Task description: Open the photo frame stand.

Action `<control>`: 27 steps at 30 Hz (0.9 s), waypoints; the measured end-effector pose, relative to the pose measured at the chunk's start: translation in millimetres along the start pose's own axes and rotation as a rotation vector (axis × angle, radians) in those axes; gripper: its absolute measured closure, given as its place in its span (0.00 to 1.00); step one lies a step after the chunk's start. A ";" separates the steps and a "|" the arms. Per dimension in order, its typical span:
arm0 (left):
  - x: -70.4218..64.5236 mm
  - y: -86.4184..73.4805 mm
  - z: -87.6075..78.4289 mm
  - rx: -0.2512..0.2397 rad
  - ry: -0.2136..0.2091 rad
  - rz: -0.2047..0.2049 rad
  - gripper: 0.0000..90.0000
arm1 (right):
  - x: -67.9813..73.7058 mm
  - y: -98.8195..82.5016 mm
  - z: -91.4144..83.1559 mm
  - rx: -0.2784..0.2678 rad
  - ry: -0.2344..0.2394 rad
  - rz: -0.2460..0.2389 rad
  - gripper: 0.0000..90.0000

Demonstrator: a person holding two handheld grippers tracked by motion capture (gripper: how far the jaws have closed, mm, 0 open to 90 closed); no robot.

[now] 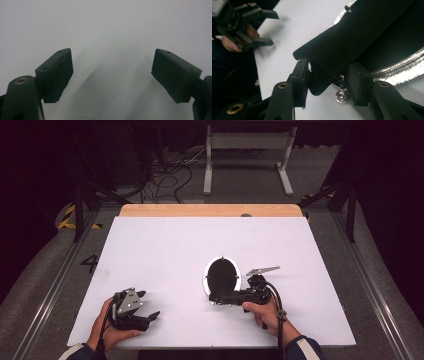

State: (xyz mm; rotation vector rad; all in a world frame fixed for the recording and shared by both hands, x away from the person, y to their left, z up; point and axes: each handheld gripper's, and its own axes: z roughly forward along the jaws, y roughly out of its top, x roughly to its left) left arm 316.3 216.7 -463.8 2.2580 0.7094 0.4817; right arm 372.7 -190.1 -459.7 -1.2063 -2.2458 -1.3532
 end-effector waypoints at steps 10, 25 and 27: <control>9.3 31.9 32.6 -0.019 -0.056 0.017 0.20 | -10.3 7.8 5.7 -0.048 0.054 0.123 0.57; 20.9 92.1 99.0 -0.029 -0.282 -0.079 0.18 | -15.6 9.0 14.0 -0.131 0.029 0.088 0.65; 21.5 93.9 102.7 -0.026 -0.287 -0.090 0.18 | -15.6 9.6 14.1 -0.131 0.024 0.071 0.65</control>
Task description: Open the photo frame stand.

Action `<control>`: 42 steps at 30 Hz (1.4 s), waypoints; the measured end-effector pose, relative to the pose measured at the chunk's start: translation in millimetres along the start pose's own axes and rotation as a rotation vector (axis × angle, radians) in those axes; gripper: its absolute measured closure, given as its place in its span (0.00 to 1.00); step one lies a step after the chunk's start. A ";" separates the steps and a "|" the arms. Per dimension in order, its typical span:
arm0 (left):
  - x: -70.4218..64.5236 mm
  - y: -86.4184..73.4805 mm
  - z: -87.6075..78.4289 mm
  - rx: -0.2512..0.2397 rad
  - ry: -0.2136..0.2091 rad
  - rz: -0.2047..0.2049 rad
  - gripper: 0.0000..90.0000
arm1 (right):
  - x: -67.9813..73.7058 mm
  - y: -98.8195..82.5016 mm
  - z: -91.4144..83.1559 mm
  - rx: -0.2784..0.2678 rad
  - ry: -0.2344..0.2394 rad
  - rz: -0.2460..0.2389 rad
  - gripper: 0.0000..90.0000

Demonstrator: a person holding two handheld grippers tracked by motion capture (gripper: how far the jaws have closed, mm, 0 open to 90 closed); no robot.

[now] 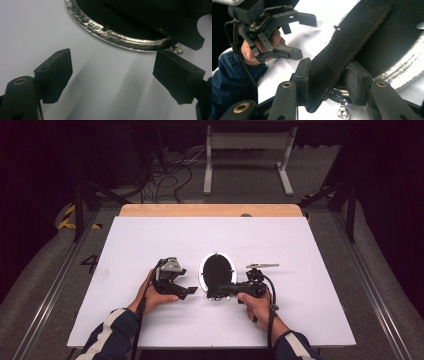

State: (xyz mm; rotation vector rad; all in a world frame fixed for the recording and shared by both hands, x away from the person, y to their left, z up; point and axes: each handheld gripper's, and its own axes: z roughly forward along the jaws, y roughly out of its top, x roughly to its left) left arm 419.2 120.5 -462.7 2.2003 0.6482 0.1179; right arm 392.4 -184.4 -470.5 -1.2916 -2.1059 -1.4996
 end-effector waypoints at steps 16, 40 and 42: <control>7.8 15.0 22.2 -0.016 -0.134 -0.084 0.16 | 10.2 -1.1 -5.4 -0.005 -0.013 -0.214 0.72; -6.0 22.3 5.6 -0.154 -0.177 -0.040 0.60 | 15.0 -4.9 -12.0 0.014 -0.054 -0.309 0.78; -8.7 24.0 4.3 -0.155 -0.155 -0.012 0.60 | 15.3 -5.2 -12.3 0.014 -0.058 -0.306 0.78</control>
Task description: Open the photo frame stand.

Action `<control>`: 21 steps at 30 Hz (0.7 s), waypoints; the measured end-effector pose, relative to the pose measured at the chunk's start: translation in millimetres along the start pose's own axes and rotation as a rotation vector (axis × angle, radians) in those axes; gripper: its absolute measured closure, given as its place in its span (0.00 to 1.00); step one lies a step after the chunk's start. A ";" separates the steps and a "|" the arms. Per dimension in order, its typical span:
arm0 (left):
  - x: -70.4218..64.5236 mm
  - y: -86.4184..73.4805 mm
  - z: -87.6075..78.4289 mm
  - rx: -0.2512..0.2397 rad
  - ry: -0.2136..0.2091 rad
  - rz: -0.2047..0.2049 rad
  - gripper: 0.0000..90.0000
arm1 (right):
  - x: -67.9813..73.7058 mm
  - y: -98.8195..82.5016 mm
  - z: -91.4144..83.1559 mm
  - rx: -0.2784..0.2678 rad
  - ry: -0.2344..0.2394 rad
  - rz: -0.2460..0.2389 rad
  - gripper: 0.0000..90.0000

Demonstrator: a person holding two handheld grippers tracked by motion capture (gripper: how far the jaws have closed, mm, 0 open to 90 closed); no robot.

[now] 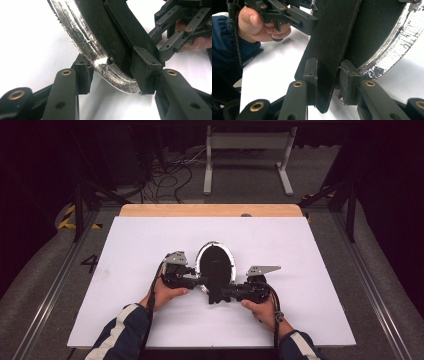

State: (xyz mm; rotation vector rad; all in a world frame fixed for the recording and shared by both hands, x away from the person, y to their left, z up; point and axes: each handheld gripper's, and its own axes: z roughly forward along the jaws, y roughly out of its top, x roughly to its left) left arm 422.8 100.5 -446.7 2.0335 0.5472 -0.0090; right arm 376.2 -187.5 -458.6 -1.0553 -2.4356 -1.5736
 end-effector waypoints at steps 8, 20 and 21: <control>-11.3 5.0 -3.2 -0.022 0.044 0.080 0.66 | 1.0 2.0 -5.6 -0.008 0.018 0.007 0.84; -25.1 12.3 -5.0 -0.059 0.196 0.207 0.75 | 2.7 7.8 -12.8 -0.016 0.022 0.006 0.88; -26.5 13.0 -5.0 -0.055 0.213 0.226 0.75 | 3.0 7.5 -13.0 -0.015 0.025 0.005 0.88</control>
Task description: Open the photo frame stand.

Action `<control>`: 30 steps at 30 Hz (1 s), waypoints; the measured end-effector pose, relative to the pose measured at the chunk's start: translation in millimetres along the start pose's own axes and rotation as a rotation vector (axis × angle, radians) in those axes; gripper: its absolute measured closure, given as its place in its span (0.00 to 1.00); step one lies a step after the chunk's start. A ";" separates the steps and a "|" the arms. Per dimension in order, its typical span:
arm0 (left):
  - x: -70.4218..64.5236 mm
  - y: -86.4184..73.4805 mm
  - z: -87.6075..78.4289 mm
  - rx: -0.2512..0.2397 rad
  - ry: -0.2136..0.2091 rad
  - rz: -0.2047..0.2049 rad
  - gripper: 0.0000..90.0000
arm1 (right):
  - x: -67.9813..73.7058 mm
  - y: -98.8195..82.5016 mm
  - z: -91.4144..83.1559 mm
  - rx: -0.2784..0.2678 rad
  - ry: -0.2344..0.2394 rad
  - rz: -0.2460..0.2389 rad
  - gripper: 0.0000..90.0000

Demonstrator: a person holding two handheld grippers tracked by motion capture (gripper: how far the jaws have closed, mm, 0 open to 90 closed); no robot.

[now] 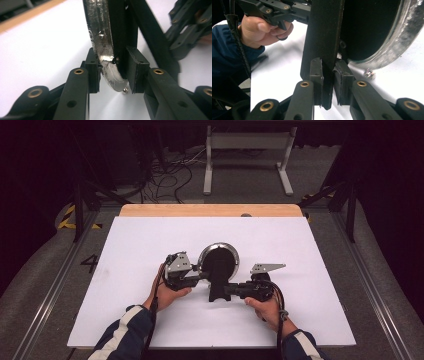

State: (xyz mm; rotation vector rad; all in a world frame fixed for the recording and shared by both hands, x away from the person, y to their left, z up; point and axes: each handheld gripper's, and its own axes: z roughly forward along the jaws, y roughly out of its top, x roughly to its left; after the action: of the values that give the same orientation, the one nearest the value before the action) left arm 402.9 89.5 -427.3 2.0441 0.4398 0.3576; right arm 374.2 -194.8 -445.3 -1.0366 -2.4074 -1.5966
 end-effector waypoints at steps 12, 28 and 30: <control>-11.7 -0.3 -1.4 0.026 0.114 0.138 0.77 | 6.2 -0.8 -2.8 0.029 -0.012 -0.032 0.88; -19.7 -4.8 3.1 0.042 0.218 0.237 0.80 | 11.2 -1.2 0.9 0.093 -0.089 -0.073 0.87; -20.6 -5.2 3.5 0.042 0.224 0.246 0.80 | 10.5 -1.2 0.8 0.091 -0.091 -0.071 0.86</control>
State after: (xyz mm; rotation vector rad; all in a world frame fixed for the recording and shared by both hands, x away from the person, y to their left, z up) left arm 385.3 79.9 -435.0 2.1122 0.3326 0.7365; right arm 365.7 -189.2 -442.3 -1.0404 -2.5776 -1.4749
